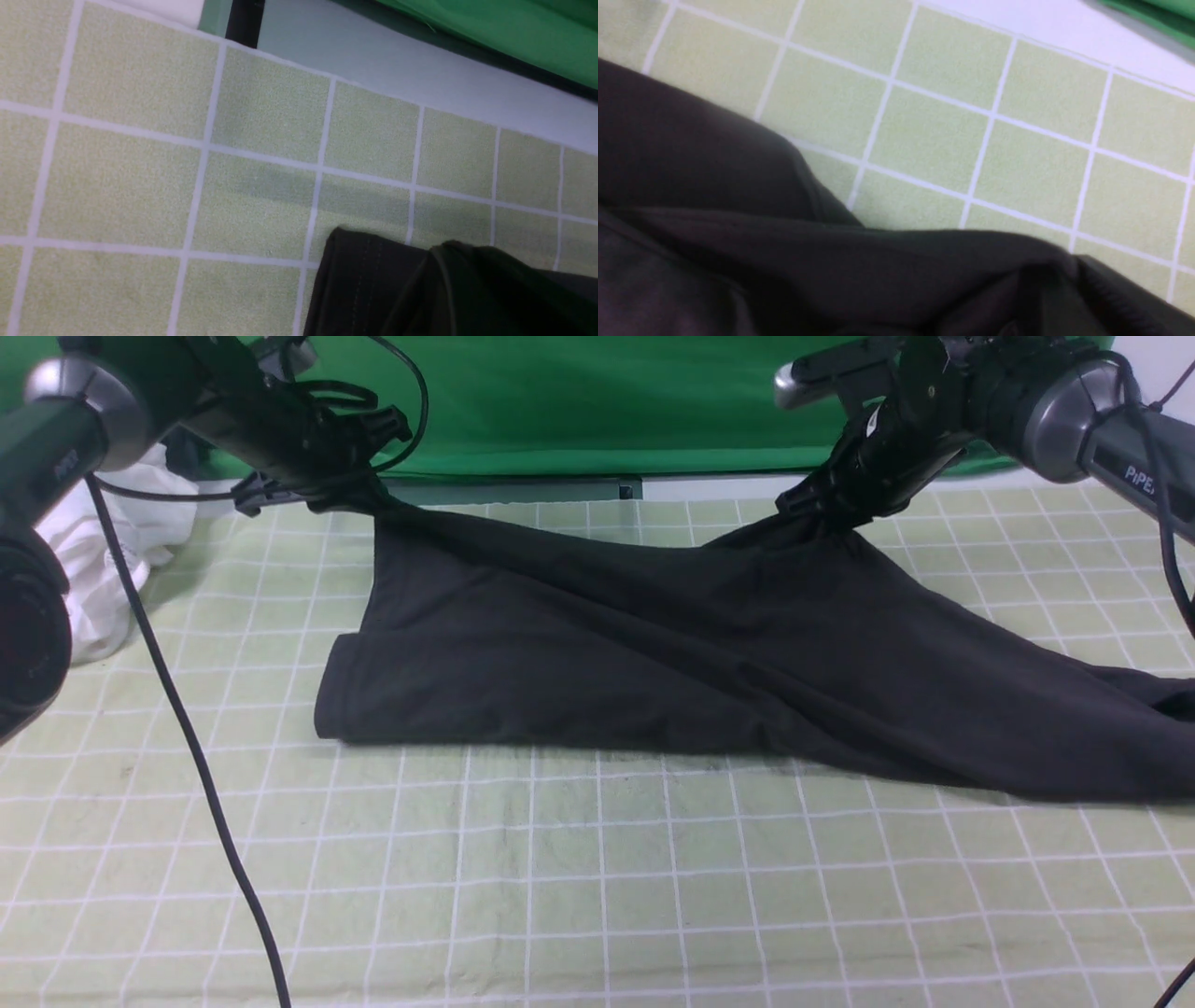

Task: Fold a long-sleeved shirt over a green coffee tablecloth.
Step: 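Fold the black garment in half by bringing its near edge over to the far edge, then pull the folded dark garment lengthwise by its ends to straighten it flat on the table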

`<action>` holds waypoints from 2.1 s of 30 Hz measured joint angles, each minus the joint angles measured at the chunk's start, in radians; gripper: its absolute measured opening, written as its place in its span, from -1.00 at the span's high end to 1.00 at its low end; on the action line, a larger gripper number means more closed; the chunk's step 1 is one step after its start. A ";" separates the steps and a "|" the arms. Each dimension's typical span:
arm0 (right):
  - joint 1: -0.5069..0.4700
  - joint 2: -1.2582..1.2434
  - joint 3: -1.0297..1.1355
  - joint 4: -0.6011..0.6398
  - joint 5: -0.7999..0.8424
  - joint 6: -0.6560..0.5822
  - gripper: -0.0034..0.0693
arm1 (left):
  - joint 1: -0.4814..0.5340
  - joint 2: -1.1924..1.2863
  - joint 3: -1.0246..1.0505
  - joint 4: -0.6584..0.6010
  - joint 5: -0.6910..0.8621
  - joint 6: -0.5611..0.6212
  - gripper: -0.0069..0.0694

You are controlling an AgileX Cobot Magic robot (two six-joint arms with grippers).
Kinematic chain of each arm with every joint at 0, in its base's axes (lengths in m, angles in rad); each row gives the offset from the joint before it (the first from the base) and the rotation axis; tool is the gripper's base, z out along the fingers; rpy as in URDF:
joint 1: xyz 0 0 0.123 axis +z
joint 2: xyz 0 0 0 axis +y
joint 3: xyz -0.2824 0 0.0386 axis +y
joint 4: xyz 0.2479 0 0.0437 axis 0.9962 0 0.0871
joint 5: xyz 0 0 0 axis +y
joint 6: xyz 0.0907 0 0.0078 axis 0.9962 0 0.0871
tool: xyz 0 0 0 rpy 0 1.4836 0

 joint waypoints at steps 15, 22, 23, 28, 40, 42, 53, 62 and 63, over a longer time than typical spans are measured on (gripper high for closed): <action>0.003 -0.060 -0.242 0.104 0.356 -0.103 0.21 | 0.000 -0.082 -0.113 0.035 0.087 -0.015 -0.19; 0.089 -0.043 -0.246 0.403 0.459 -0.227 0.89 | 0.000 -0.119 -0.183 0.038 0.228 -0.014 -0.04; 0.124 -0.012 -0.243 0.421 0.460 -0.241 0.91 | 0.000 -0.117 -0.184 0.044 0.266 -0.007 0.08; 0.181 0.086 -0.239 0.436 0.420 -0.247 0.91 | 0.000 -0.108 -0.184 0.051 0.326 0.027 0.48; 0.159 0.173 -0.238 0.284 0.103 -0.209 0.91 | 0.000 -0.100 -0.184 0.053 0.351 0.035 0.79; 0.149 0.170 -0.238 0.269 0.059 -0.198 0.91 | 0.000 -0.100 -0.184 0.053 0.353 0.035 0.79; 0.044 0.074 -0.331 0.240 0.300 -0.162 0.85 | 0.000 -0.100 -0.184 0.035 0.404 0.054 0.78; 0.032 0.053 -0.338 0.239 0.462 -0.167 0.57 | -0.098 -0.092 -0.180 -0.029 0.391 0.137 0.63; 0.032 0.050 -0.333 0.239 0.462 -0.160 0.56 | -0.113 -0.085 -0.180 -0.027 0.371 0.137 0.59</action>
